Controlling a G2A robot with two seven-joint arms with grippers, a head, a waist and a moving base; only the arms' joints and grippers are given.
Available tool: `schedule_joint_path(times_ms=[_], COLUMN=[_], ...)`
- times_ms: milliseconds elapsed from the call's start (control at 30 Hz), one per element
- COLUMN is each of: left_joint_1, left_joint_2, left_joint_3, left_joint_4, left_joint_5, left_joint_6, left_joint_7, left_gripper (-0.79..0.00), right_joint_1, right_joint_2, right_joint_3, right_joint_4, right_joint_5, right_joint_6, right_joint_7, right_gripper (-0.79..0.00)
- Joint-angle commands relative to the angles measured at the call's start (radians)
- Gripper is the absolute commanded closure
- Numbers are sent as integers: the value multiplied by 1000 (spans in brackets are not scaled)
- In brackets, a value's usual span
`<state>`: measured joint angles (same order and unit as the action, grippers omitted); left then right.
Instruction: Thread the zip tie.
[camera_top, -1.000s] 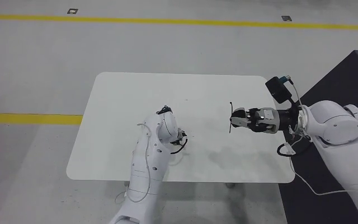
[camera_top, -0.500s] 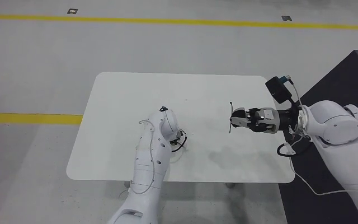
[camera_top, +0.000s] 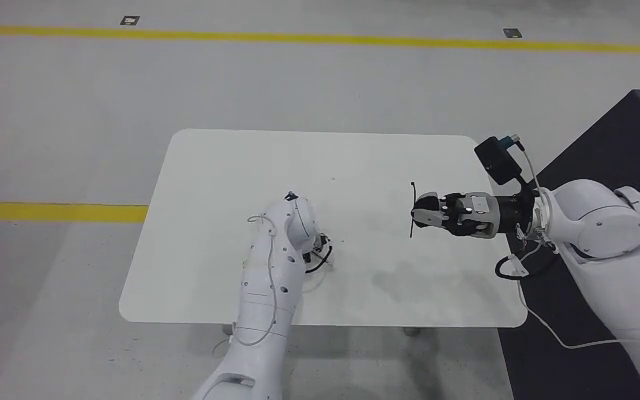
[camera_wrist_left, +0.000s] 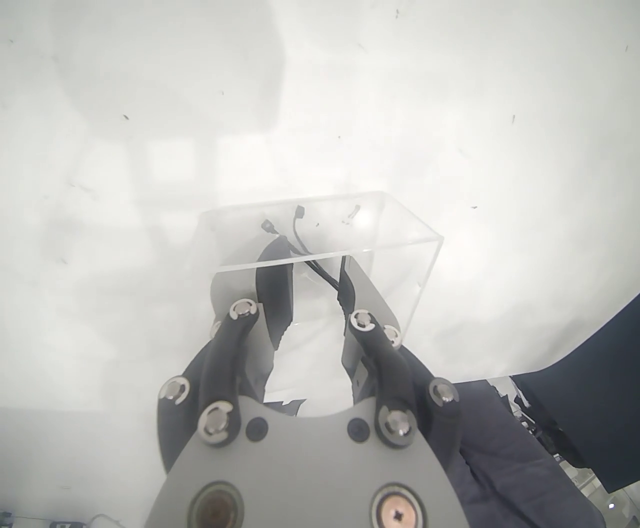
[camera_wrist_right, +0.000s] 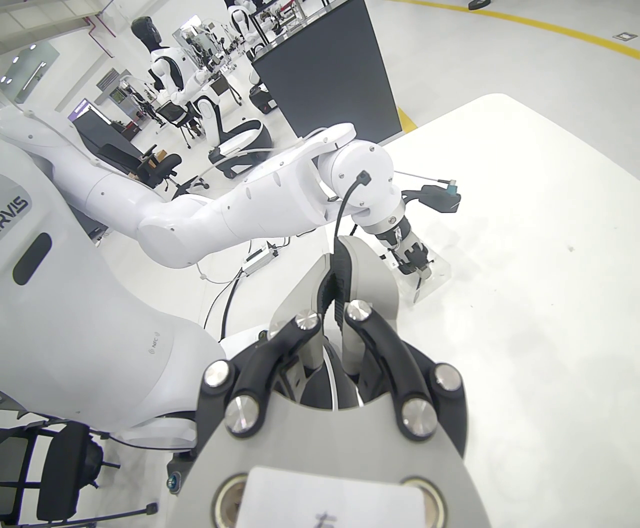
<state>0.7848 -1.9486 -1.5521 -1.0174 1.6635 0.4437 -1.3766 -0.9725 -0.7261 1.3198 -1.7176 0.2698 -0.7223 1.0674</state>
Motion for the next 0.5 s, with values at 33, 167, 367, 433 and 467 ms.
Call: schedule_joint_path(times_ms=[33,167,367,433,467], left_joint_1=[-12,-33,-61,-68,-72], left_joint_2=[-2,-6,-13,-15,-16], left_joint_3=[-7,-17,-37,-42,-44], left_joint_4=[22,60,103,111,116], left_joint_5=[0,4,14,15,16], left_joint_6=[9,23,39,40,41], left_joint_7=[9,23,39,40,41], left_gripper=[-215,-197,-126,-18,0], right_joint_1=[0,0,0,0,0], right_joint_2=[0,0,0,0,0], right_joint_3=[0,0,0,0,0], right_joint_4=[0,0,0,0,0], right_joint_5=[0,0,0,0,0], right_joint_6=[0,0,0,0,0], right_joint_7=[0,0,0,0,0], right_gripper=[0,0,0,0,0])
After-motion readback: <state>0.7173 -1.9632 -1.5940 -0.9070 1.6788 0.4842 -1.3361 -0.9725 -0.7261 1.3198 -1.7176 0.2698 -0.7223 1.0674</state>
